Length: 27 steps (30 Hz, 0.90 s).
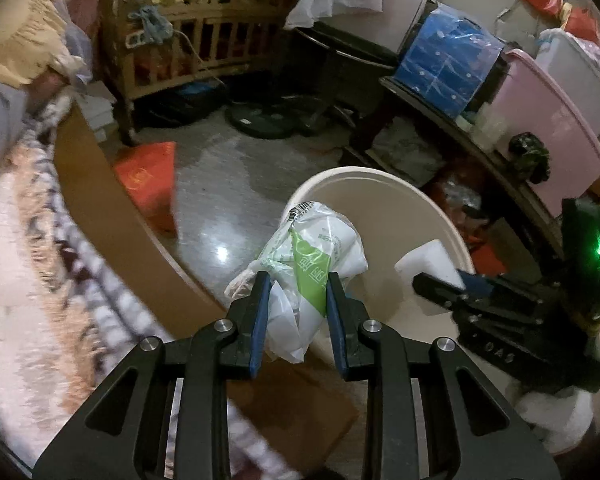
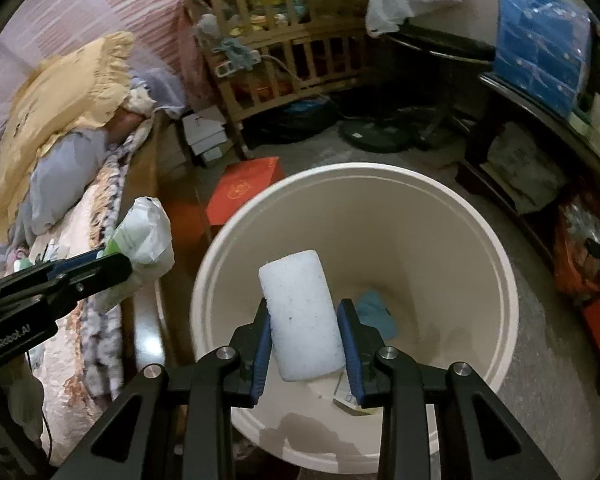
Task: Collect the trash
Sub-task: 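Carry both items over the white bucket and open both tools to drop them, then move both open tools back over the remaining trash on the bed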
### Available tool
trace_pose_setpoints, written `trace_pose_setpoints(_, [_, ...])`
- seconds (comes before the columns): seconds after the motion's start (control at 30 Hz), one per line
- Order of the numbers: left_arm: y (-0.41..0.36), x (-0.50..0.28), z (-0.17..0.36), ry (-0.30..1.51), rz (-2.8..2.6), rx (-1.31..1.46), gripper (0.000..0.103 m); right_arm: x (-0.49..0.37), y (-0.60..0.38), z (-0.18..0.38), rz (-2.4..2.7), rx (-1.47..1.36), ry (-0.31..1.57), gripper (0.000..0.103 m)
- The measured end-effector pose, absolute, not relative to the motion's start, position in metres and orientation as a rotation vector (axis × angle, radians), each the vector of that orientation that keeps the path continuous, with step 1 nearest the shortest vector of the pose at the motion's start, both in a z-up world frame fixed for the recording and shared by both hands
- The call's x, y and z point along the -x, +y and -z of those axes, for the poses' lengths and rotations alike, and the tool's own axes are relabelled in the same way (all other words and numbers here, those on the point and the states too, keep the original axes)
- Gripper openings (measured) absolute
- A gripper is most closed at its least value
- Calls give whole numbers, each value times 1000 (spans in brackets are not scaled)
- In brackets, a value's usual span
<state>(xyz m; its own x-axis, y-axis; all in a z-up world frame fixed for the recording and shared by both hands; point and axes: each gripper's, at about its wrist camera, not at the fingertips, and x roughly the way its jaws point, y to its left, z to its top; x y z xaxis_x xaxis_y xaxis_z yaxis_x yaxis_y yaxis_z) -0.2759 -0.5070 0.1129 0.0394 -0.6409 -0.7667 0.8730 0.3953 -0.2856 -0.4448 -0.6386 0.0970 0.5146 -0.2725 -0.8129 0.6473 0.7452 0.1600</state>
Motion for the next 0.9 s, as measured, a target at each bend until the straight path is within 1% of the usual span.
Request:
trace_pose_setpoints(0.13, [-519,279,-111,1014,1226,-251,25,452,-647,-92,599,-505,866,31])
trace_pose_setpoints(0.17, [-521,280,-112,1017,1235,-241,27,453,-649,-92,604,-511,865,34])
trace_pose_setpoints(0.23, [-525,282,-113,1033,1269,-206,36,457,-653,-91,618,-528,857,41])
trace_pose_setpoints(0.27, [-525,282,-114,1040,1283,-189,49,457,-653,-91,626,-530,855,44])
trace_pose_setpoints(0.3, [-524,282,-115,1044,1292,-169,59,457,-653,-92,636,-524,857,44])
trace_pose_setpoints(0.37, [-520,280,-118,1037,1300,-155,60,457,-651,-92,636,-521,860,45])
trace_pose_setpoints(0.5, [-509,278,-123,1002,1264,-196,60,453,-646,-91,621,-524,859,55])
trace_pose_setpoints(0.8, [-467,258,-123,923,1101,-245,60,426,-615,-94,550,-496,867,56])
trace_pose_setpoints(0.9, [-449,251,-122,914,1061,-246,60,416,-602,-99,527,-482,864,59])
